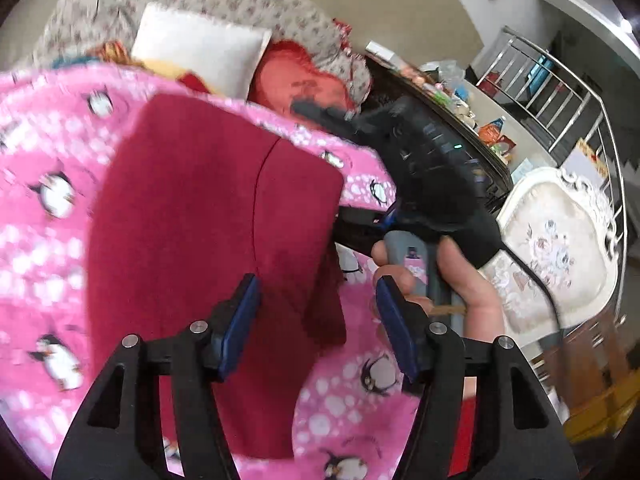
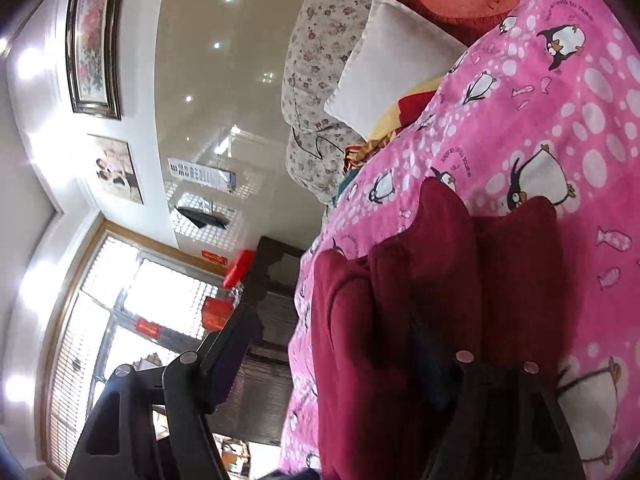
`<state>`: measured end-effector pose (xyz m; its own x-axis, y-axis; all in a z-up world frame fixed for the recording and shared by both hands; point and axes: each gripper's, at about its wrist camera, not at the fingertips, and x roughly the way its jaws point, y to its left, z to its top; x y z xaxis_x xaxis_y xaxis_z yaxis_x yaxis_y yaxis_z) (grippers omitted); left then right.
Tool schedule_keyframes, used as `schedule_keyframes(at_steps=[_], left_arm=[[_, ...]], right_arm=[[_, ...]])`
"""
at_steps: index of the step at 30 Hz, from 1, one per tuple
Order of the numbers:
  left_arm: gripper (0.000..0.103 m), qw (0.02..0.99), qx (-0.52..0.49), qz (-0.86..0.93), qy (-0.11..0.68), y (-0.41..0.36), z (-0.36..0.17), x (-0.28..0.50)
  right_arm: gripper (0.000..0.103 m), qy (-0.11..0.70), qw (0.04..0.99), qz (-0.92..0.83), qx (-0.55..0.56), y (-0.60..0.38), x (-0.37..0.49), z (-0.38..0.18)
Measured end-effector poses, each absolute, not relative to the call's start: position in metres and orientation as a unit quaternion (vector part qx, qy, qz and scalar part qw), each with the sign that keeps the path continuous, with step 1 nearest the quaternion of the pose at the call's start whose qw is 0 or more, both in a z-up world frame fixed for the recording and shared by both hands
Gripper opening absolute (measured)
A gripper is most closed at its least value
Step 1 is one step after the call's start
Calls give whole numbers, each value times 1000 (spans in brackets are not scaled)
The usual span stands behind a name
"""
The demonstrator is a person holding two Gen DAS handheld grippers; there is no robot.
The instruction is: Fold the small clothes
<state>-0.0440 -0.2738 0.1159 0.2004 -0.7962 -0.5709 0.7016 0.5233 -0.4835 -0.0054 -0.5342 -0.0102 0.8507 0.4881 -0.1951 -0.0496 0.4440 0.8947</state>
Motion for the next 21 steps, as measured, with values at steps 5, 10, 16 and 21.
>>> schedule_keyframes(at_steps=[5, 10, 16, 21], left_arm=[[64, 814, 3, -433, 388, -238, 102, -55], [64, 791, -14, -426, 439, -244, 55, -52], [64, 777, -30, -451, 439, -269, 58, -45], [64, 772, -33, -464, 433, -292, 67, -36]], right_arm=[[76, 272, 864, 157, 394, -514, -16, 3], [20, 313, 907, 115, 259, -474, 1, 7], [16, 283, 951, 63, 112, -451, 11, 44], [16, 292, 953, 17, 78, -468, 40, 51]])
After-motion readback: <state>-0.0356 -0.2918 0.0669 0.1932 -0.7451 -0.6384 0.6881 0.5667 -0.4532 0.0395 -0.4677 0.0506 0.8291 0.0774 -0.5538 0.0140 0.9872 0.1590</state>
